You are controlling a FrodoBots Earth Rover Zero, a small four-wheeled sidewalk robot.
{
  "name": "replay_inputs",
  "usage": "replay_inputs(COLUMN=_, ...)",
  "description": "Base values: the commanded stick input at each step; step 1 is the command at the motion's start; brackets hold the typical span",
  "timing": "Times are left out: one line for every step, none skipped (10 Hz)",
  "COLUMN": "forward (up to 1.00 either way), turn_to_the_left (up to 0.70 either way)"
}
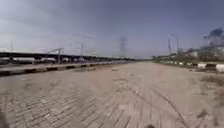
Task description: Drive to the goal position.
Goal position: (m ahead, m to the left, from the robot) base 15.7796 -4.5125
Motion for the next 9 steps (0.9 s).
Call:
replay_inputs(forward=1.00, turn_to_the_left=0.00)
replay_inputs(forward=1.00, turn_to_the_left=0.00)
replay_inputs(forward=1.00, turn_to_the_left=0.00)
replay_inputs(forward=1.00, turn_to_the_left=0.00)
replay_inputs(forward=1.00, turn_to_the_left=0.00)
replay_inputs(forward=1.00, turn_to_the_left=0.00)
replay_inputs(forward=1.00, turn_to_the_left=0.00)
replay_inputs(forward=1.00, turn_to_the_left=0.00)
replay_inputs(forward=1.00, turn_to_the_left=0.00)
